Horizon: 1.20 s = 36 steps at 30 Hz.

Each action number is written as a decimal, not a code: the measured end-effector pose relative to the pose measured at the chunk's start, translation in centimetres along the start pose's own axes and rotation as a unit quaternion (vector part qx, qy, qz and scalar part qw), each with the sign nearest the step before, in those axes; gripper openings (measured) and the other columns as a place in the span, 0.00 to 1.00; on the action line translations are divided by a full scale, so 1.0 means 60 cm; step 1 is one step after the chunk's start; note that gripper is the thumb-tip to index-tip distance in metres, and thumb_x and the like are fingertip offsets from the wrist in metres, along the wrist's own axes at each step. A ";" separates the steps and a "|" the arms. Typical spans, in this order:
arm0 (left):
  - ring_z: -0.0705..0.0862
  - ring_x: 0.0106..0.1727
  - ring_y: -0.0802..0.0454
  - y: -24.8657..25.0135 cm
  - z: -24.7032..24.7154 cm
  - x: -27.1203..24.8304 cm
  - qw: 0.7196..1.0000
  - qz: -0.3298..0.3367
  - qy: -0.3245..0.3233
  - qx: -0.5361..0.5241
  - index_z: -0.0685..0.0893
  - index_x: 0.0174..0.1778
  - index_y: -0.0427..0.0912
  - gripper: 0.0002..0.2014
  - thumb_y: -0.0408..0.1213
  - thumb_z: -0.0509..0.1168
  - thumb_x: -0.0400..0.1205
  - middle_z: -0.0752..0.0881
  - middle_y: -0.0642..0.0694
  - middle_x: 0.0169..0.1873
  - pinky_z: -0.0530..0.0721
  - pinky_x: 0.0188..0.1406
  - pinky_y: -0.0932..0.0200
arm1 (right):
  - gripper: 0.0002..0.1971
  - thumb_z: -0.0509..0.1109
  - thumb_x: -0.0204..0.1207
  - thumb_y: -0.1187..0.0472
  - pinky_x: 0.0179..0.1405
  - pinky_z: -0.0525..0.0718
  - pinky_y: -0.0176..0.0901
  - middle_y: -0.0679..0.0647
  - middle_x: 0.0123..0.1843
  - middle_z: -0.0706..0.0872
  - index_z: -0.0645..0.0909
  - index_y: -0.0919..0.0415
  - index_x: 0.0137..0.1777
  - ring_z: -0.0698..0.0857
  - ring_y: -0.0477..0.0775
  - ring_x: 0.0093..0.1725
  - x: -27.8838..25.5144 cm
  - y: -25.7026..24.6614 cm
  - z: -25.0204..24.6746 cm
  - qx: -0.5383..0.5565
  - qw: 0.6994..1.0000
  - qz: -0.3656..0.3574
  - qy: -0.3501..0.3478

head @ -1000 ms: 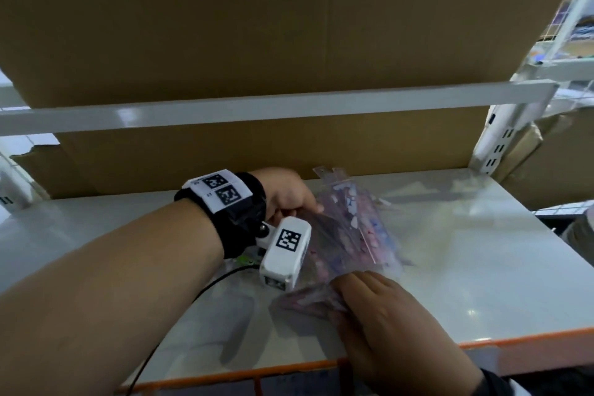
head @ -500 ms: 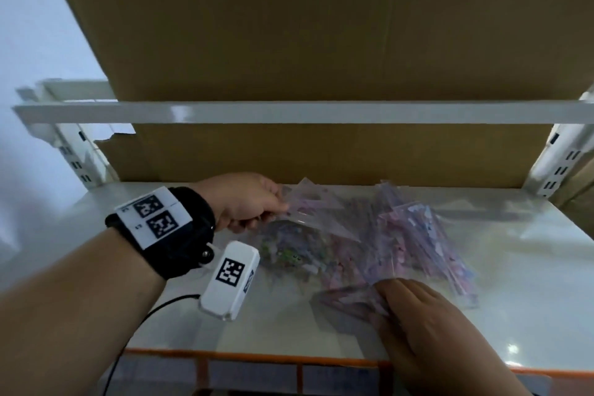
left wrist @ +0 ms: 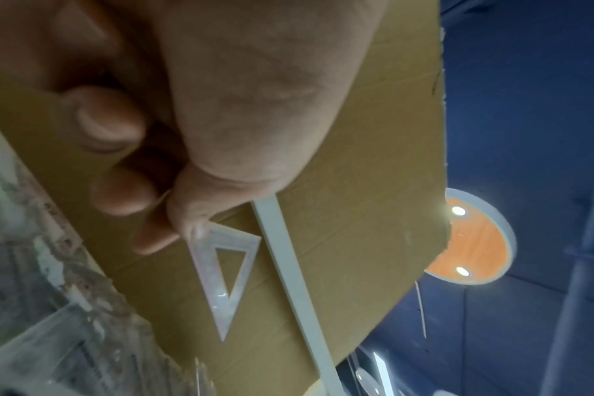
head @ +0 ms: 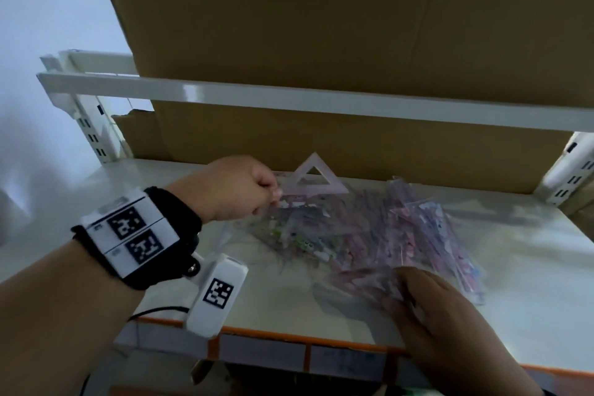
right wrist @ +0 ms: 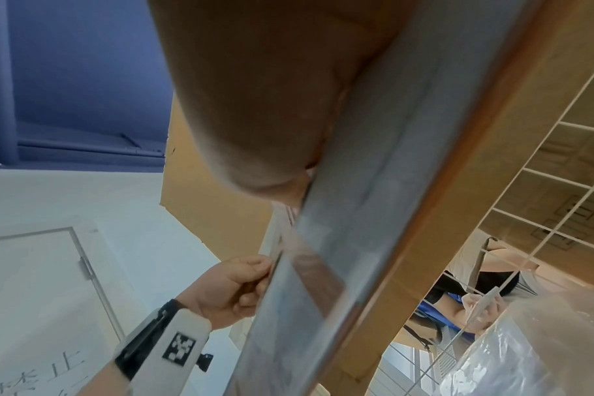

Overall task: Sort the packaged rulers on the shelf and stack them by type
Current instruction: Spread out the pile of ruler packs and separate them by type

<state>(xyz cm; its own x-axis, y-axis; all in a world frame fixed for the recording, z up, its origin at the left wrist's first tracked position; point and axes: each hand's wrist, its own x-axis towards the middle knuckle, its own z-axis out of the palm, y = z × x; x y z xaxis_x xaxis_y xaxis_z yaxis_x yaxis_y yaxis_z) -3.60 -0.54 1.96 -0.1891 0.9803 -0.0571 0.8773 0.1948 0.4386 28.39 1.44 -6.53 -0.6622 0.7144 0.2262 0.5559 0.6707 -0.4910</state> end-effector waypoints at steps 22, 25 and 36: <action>0.74 0.49 0.64 0.043 0.140 -0.114 0.963 0.245 -0.089 0.065 0.78 0.61 0.60 0.11 0.55 0.57 0.87 0.71 0.63 0.49 0.70 0.47 0.68 | 0.08 0.69 0.77 0.51 0.50 0.82 0.51 0.47 0.50 0.80 0.83 0.51 0.53 0.81 0.56 0.51 -0.002 -0.007 -0.001 -0.068 0.994 -0.084 0.005; 0.73 0.48 0.64 0.051 0.148 -0.115 0.964 0.248 -0.095 0.028 0.74 0.62 0.62 0.11 0.57 0.54 0.87 0.70 0.64 0.51 0.72 0.48 0.68 | 0.10 0.64 0.79 0.47 0.49 0.81 0.50 0.48 0.50 0.79 0.80 0.51 0.52 0.79 0.55 0.50 0.000 -0.010 0.004 -0.084 0.994 -0.074 -0.012; 0.74 0.51 0.58 0.067 0.172 -0.112 0.968 0.244 -0.018 0.063 0.78 0.53 0.53 0.17 0.61 0.52 0.85 0.70 0.60 0.44 0.69 0.47 0.67 | 0.14 0.64 0.79 0.44 0.44 0.82 0.41 0.45 0.53 0.82 0.76 0.45 0.61 0.79 0.43 0.49 0.034 -0.040 -0.027 -0.071 0.990 -0.108 -0.065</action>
<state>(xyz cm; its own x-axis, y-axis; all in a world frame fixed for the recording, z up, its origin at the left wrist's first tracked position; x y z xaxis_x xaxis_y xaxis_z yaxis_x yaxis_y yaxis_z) 5.73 -6.01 -5.19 0.2740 0.9568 0.0971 0.9058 -0.2906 0.3084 26.55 1.60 -3.54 -0.8270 0.5259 0.1988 0.4532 0.8328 -0.3179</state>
